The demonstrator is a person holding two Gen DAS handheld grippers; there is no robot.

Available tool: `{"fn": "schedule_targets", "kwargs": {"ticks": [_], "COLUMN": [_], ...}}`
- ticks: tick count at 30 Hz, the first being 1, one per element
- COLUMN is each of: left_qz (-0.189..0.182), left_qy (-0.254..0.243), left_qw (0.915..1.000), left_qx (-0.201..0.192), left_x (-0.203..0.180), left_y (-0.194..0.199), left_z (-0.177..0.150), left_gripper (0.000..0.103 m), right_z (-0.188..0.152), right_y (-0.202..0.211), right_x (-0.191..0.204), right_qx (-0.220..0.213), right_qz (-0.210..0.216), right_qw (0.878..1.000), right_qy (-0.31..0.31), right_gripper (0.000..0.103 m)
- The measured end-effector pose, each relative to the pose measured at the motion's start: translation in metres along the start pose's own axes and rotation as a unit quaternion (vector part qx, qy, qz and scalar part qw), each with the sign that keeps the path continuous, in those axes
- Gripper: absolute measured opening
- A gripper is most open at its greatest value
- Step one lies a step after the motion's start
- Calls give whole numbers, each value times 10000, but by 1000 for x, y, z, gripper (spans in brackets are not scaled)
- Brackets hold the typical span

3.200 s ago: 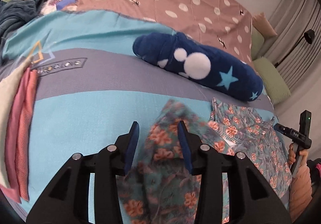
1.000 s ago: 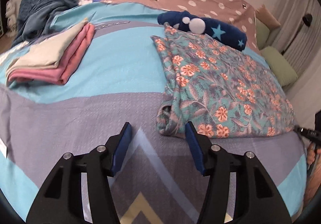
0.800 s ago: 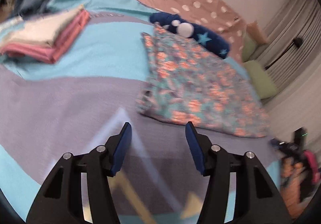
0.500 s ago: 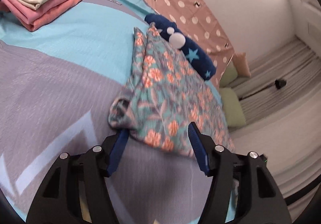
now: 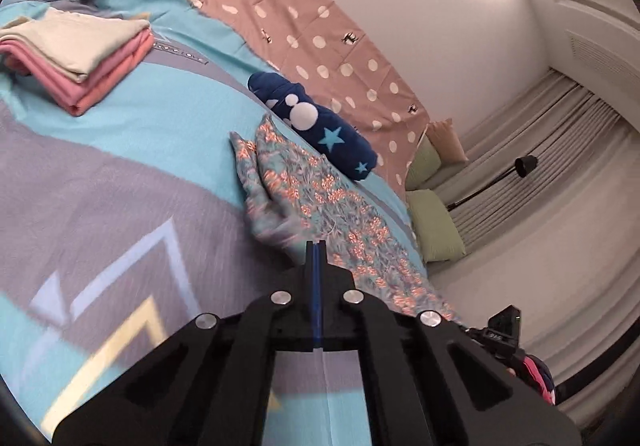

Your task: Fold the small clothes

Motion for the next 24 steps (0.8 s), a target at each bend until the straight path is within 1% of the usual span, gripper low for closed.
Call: {"fn": "schedule_targets", "kwargs": {"ticks": [1,2,3,4,5,6,7,8,9,11,12,13,14,16,17,18,19,20,21,22,23,24], "left_qz": [-32,-25,51,216,465,550,604,651,630,545,493,520,579,550,497,400,248,141,115,119,125,101], "left_qy": [21,36,48,61,80,133,237,337,399,471,523,596,630,554,593,645,722,867,950,931,839,748], "left_qw": [10000,10000,10000,9997,9988,9981,9974,9968,9965,9964,9958,9948,9943,9959,9963,9965,9965,9954,9949,9954,9964,9971], "left_qx": [-40,-14,33,64,140,228,306,325,377,458,563,643,641,454,385,341,340,376,303,189,40,-63], "left_x": [4,8,14,20,26,30,35,38,40,42,44,47,51,50,49,50,51,53,52,49,41,35], "left_y": [13,21,23,24,22,19,15,11,3,-10,-21,-33,-38,-48,-54,-57,-64,-69,-71,-70,-62,-54], "left_z": [-8,-14,-16,-18,-20,-21,-21,-21,-21,-20,-20,-18,-17,-11,-6,-4,-1,1,1,1,1,1], "left_gripper": [0,0,0,0,4,20,43,51,55,59,65,67,67,67,66,51,1,3,3,3,3,2], "right_z": [-12,-21,-30,-36,-39,-40,-41,-42,-43,-45,-46,-48,-49,-49,-50,-50,-50,-47,-45,-40,-37,-36], "right_y": [0,0,1,2,5,7,10,12,14,15,14,14,13,8,5,3,-1,-5,-6,-11,-14,-14], "right_x": [-3,-6,-10,-17,-24,-28,-32,-33,-32,-26,-25,-21,-18,-17,-17,-17,-17,-16,-15,-14,-14,-14], "right_qx": [131,214,294,316,249,165,108,59,17,35,58,92,116,156,162,155,122,75,51,33,64,115], "right_qz": [-14,-139,-357,-607,-656,-560,-423,-334,-279,-286,-286,-256,-215,-126,-99,-83,-81,-107,-144,-270,-376,-389], "right_qw": [9999,9997,9989,9976,9975,9981,9985,9986,9989,9993,9994,9996,9997,9998,9998,9998,9998,9998,9998,9995,9991,9990], "right_qy": [3,40,91,44,-68,-170,-329,-399,-382,-243,-175,-81,-37,-52,-86,-113,-134,-135,-136,-144,-159,-191], "right_gripper": [9,10,17,22,35,34,35,39,45,52,54,56,59,63,65,67,68,68,68,66,39,9]}}
Point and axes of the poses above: each gripper's, at about its wrist camera, not at the fingertips, and y roughly against the way its jaws point, x to its left, z to its top, the point moved 2 cm from there along -y, roughly the way its jaws point, and after that the axes turned 14 degrees about y, right-handed, at the moved point
